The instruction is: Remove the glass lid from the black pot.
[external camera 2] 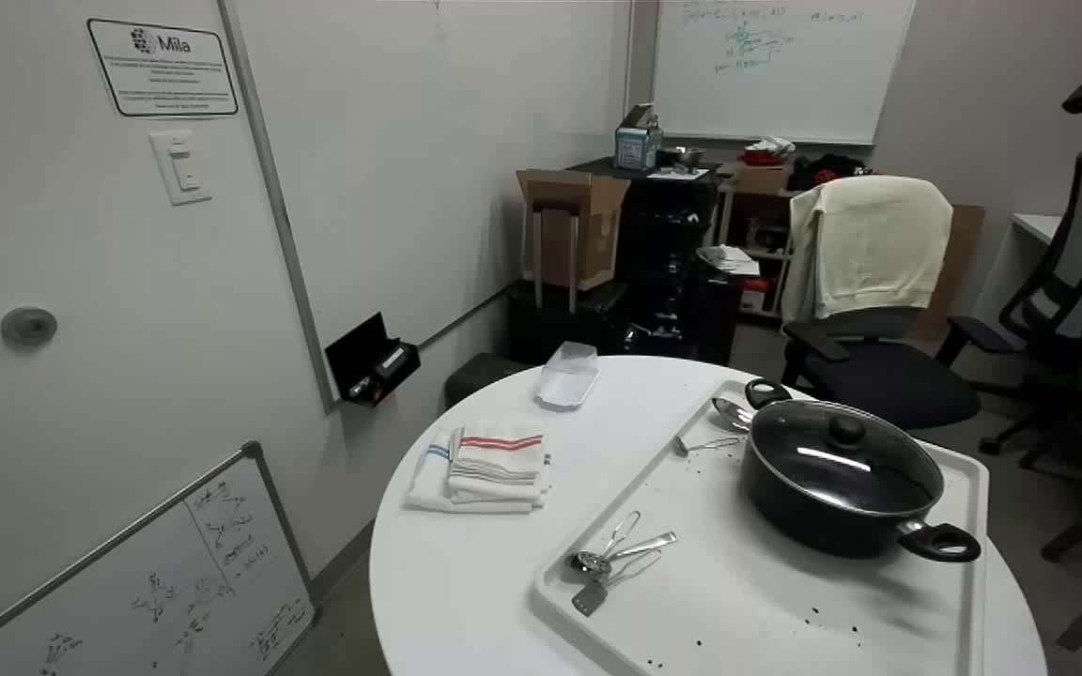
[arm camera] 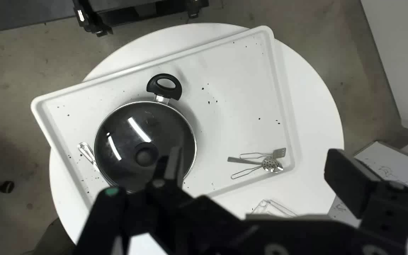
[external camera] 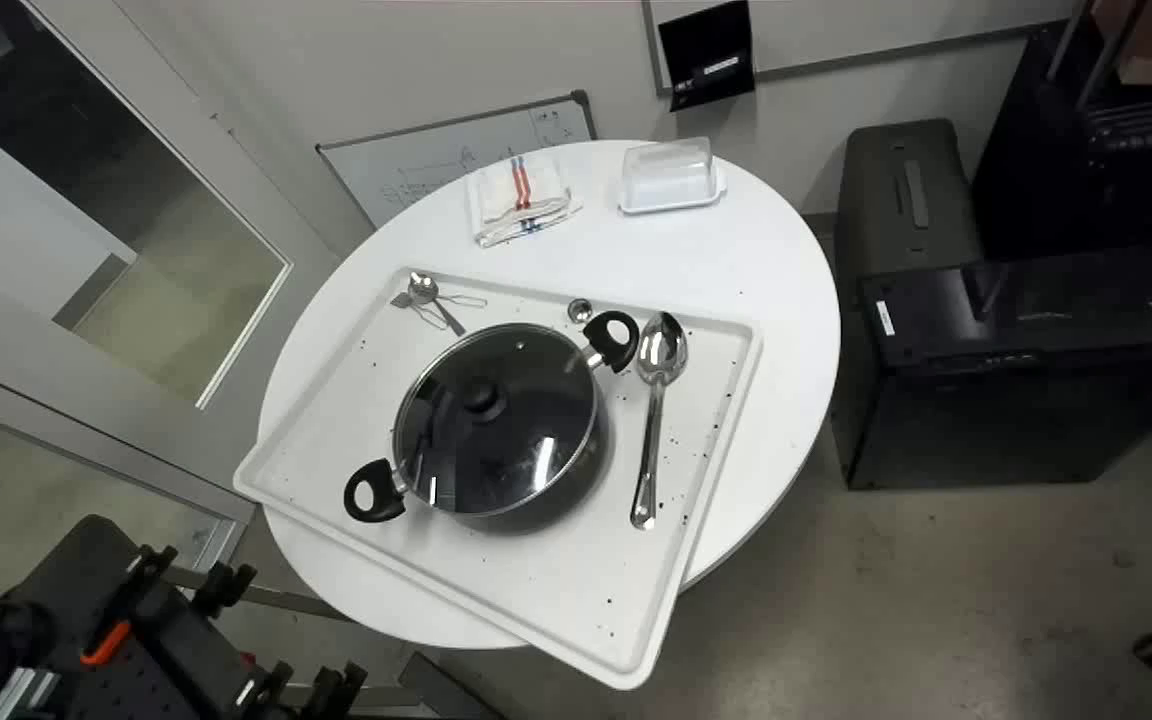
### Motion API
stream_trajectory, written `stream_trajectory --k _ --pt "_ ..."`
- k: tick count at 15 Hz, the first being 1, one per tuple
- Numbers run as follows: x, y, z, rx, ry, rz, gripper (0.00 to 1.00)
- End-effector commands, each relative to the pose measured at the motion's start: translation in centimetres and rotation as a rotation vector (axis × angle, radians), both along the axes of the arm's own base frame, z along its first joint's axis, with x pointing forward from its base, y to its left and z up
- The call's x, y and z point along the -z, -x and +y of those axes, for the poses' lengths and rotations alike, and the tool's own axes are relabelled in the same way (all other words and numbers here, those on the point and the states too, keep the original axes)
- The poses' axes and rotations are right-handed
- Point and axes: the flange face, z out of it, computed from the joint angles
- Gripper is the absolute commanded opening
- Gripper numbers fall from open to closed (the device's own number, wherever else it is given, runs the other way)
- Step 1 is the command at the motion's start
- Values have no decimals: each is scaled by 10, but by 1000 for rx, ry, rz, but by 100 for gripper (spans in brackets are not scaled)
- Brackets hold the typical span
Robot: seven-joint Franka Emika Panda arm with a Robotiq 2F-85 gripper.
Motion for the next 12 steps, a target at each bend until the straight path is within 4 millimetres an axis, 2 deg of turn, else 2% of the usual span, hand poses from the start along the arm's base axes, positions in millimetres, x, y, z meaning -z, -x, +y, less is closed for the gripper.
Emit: stream_trajectory --k 1,6,12 --pt "-1 0 0 0 0 0 100" --pt "-1 0 0 0 0 0 100" --pt "27 -23 -11 8 58 -6 100"
